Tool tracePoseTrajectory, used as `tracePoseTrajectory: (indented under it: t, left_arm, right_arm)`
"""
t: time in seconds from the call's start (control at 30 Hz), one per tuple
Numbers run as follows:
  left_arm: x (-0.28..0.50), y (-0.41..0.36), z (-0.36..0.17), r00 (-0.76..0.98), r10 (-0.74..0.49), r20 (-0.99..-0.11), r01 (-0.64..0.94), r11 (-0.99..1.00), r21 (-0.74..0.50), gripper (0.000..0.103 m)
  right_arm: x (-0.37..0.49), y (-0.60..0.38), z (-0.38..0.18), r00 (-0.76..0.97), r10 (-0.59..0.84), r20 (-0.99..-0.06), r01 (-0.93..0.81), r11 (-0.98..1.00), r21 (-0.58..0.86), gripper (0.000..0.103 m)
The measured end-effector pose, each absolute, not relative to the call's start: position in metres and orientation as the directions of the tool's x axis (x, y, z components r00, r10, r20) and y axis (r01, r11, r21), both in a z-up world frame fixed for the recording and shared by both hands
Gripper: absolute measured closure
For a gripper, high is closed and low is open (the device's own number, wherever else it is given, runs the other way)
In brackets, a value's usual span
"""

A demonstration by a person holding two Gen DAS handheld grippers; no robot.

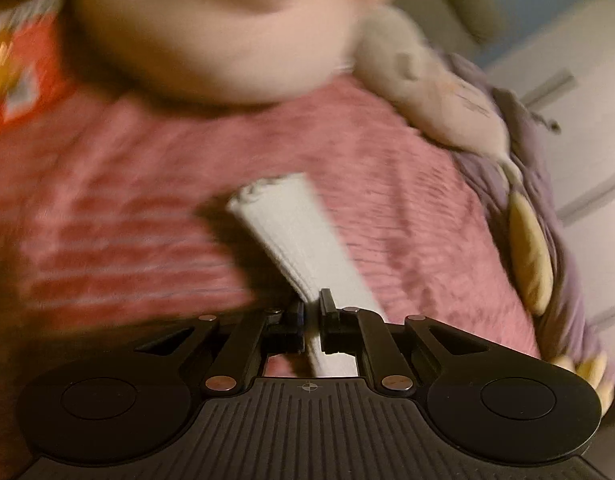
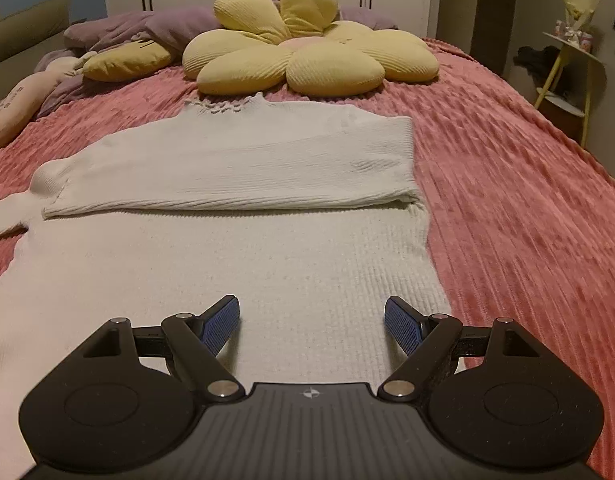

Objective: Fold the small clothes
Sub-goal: 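Close the left tool on the other sleeve cuff and lift it, then fold the cuff across the body with the left tool while the right tool grasps it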

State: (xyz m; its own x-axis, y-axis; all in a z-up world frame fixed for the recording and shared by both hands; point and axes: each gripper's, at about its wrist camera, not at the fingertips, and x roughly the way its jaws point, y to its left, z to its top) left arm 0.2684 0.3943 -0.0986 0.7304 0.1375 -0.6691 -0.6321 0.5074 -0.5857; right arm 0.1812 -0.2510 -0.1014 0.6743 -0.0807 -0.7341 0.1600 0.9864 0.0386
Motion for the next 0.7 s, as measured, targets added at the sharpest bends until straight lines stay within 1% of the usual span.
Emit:
tracePoseTrajectory:
  t: [0.07,0.13,0.2,0.3,0.37,0.43,0.5,0.57,0.6,0.63,0.7]
  left_arm:
    - [0.275,0.370,-0.076,0.761,0.132,-0.635,-0.569,0.605,-0.557,0.095]
    - [0.283,0.337,-0.052,0.799,0.083,-0.595,-0.474,0.696,-0.540,0.095]
    - [0.292,0.293,-0.027,0.834,0.006,-0.551,-0.350,0.779,-0.521,0.095]
    - [0.304,0.210,-0.001,0.850,-0.164,-0.501,-0.125,0.860,-0.495,0.095]
    - [0.310,0.152,0.006,0.831,-0.257,-0.494,0.005,0.890,-0.456,0.094]
    - [0.316,0.094,0.001,0.790,-0.325,-0.520,0.101,0.905,-0.412,0.094]
    - [0.317,0.049,-0.010,0.756,-0.348,-0.555,0.156,0.919,-0.363,0.093]
    - [0.315,0.011,-0.027,0.720,-0.357,-0.595,0.213,0.930,-0.300,0.072]
    - [0.312,-0.003,-0.035,0.698,-0.354,-0.623,0.237,0.935,-0.265,0.057]
    - [0.307,-0.012,-0.043,0.685,-0.350,-0.639,0.251,0.937,-0.243,0.055]
    - [0.297,-0.014,-0.053,0.659,-0.364,-0.658,0.268,0.931,-0.246,0.053]
  right_arm:
    - [0.180,-0.254,-0.101,0.678,-0.079,-0.731,0.167,0.985,0.049,0.023]
    - [0.179,-0.256,-0.100,0.684,-0.078,-0.725,0.172,0.984,0.056,0.023]
    - [0.177,-0.257,-0.099,0.694,-0.074,-0.717,0.171,0.983,0.064,0.023]
    - [0.175,-0.261,-0.098,0.701,-0.068,-0.710,0.175,0.981,0.079,0.023]
    - [0.172,-0.264,-0.097,0.704,-0.067,-0.707,0.183,0.979,0.090,0.023]
    - [0.169,-0.268,-0.096,0.708,-0.066,-0.703,0.189,0.977,0.099,0.023]
    - [0.167,-0.273,-0.094,0.712,-0.069,-0.698,0.193,0.976,0.100,0.023]
    - [0.164,-0.277,-0.093,0.715,-0.077,-0.695,0.195,0.977,0.092,0.023]
    - [0.163,-0.279,-0.093,0.715,-0.081,-0.694,0.193,0.978,0.085,0.023]
    - [0.162,-0.280,-0.092,0.715,-0.081,-0.694,0.189,0.979,0.081,0.023]
    - [0.162,-0.283,-0.091,0.716,-0.076,-0.694,0.180,0.981,0.079,0.023]
